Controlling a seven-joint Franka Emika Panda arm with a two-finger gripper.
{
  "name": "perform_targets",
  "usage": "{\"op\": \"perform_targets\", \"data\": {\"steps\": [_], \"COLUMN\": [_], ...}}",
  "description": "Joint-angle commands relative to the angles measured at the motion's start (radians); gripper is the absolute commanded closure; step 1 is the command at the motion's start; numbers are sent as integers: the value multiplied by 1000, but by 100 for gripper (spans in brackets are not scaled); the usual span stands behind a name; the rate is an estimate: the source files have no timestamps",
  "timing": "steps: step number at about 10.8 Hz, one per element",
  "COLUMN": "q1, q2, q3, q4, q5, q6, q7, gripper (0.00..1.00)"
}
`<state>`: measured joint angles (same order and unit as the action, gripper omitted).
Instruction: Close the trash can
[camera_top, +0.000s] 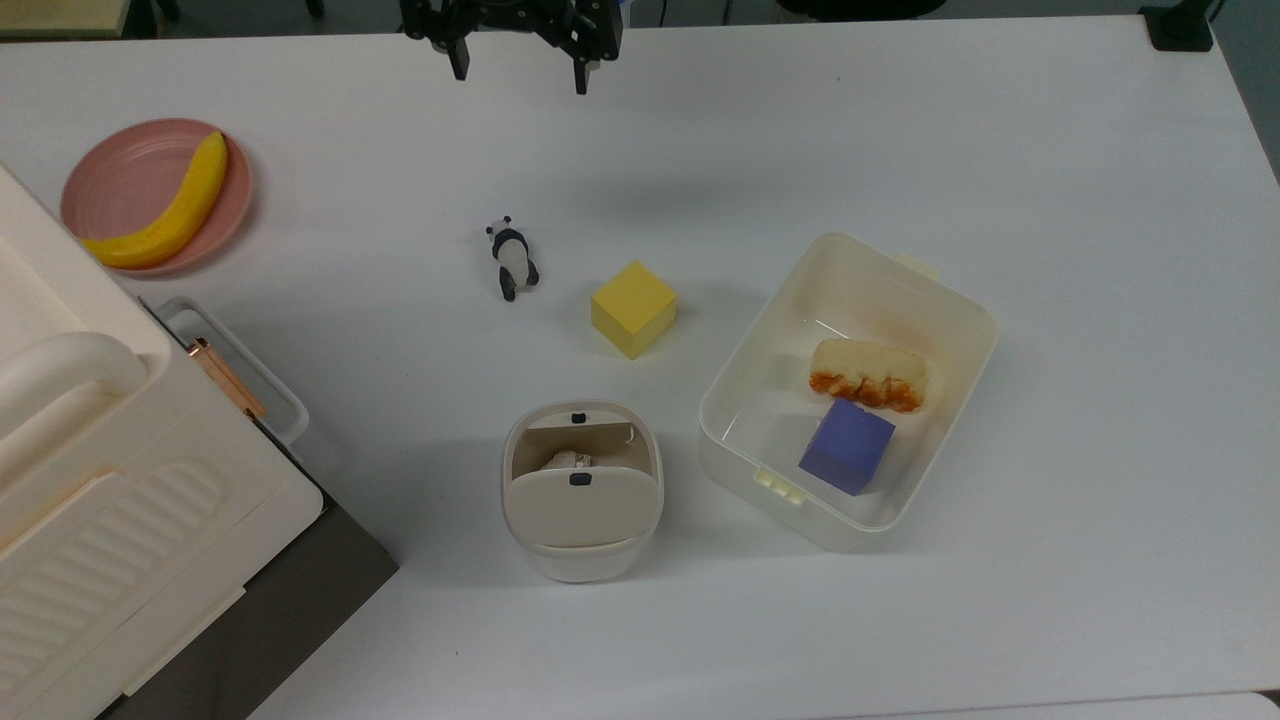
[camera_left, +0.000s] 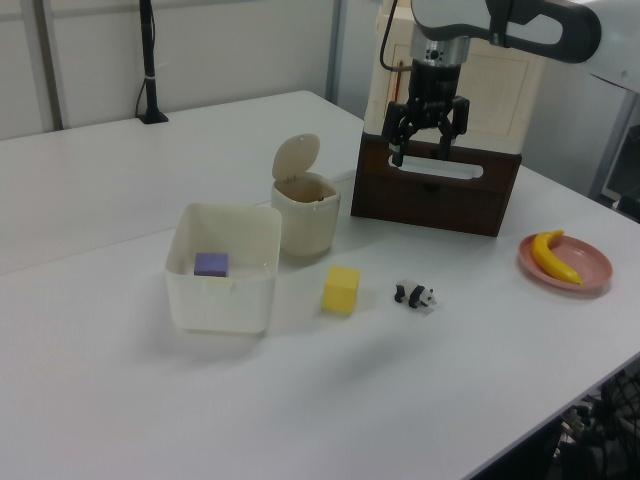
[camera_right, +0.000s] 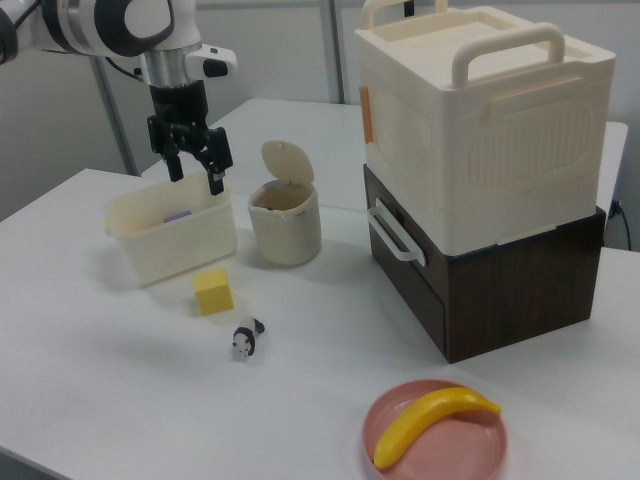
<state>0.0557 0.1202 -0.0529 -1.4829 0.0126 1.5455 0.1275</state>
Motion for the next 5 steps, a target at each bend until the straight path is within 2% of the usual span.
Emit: {"op": "perform_targets", "data": {"steps": [1,5], "q1": [-9,-11], "q2": [-2,-4], "q3": [-10,-10], "q4": [3,3], "q5": [21,20], "q6": [-15,-22], "q7": [-22,-32], "gripper": [0,0]}}
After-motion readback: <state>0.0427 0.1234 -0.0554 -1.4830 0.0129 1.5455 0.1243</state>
